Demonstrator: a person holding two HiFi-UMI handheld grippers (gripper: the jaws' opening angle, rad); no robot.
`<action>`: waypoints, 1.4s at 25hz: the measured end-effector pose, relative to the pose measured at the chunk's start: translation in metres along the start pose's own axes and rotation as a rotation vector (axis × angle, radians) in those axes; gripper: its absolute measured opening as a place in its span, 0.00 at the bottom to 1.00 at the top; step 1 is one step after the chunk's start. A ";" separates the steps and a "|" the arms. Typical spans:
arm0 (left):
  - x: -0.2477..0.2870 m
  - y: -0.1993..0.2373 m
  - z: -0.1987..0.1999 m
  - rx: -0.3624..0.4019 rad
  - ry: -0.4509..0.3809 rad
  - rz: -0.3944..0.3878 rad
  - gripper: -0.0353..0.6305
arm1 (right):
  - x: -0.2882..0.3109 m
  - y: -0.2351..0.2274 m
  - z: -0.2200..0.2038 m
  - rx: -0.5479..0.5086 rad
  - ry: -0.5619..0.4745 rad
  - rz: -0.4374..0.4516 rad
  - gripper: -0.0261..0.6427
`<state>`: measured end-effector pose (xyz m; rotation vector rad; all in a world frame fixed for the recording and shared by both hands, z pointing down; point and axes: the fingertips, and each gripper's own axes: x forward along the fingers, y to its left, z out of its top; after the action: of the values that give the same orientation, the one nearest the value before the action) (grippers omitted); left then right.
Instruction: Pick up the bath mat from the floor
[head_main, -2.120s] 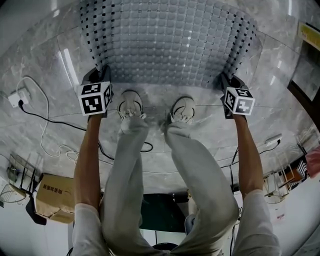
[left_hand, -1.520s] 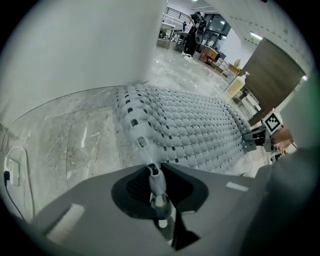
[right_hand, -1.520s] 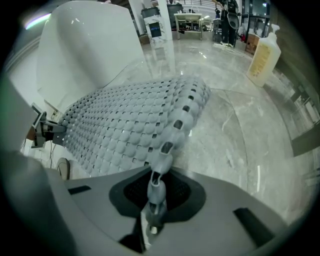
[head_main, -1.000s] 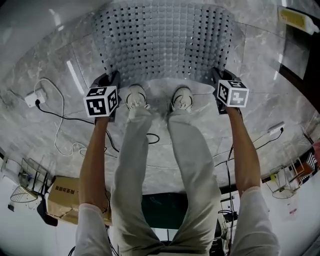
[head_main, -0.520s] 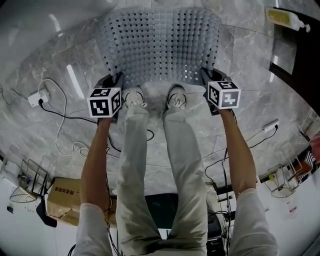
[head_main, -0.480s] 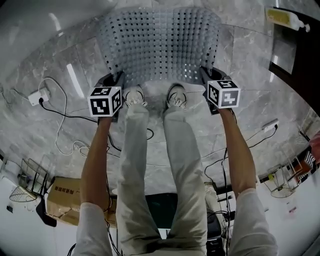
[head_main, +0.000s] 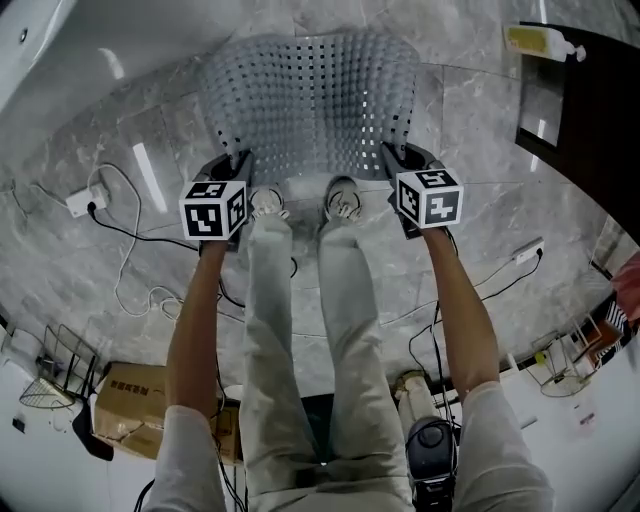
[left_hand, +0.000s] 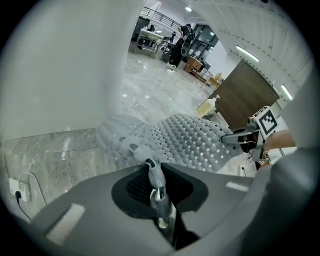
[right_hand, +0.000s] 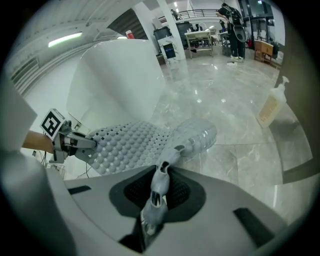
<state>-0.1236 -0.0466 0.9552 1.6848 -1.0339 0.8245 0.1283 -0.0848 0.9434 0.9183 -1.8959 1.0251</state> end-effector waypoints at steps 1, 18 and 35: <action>-0.005 -0.004 0.002 -0.001 -0.006 -0.003 0.12 | -0.006 0.003 0.003 0.001 -0.009 0.003 0.11; -0.108 -0.050 0.036 -0.001 -0.091 -0.013 0.12 | -0.110 0.063 0.051 -0.004 -0.122 0.029 0.11; -0.253 -0.112 0.107 0.079 -0.218 -0.023 0.12 | -0.266 0.117 0.130 -0.024 -0.300 -0.010 0.11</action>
<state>-0.1195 -0.0619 0.6589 1.8818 -1.1384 0.6852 0.1078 -0.0914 0.6257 1.1170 -2.1402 0.8956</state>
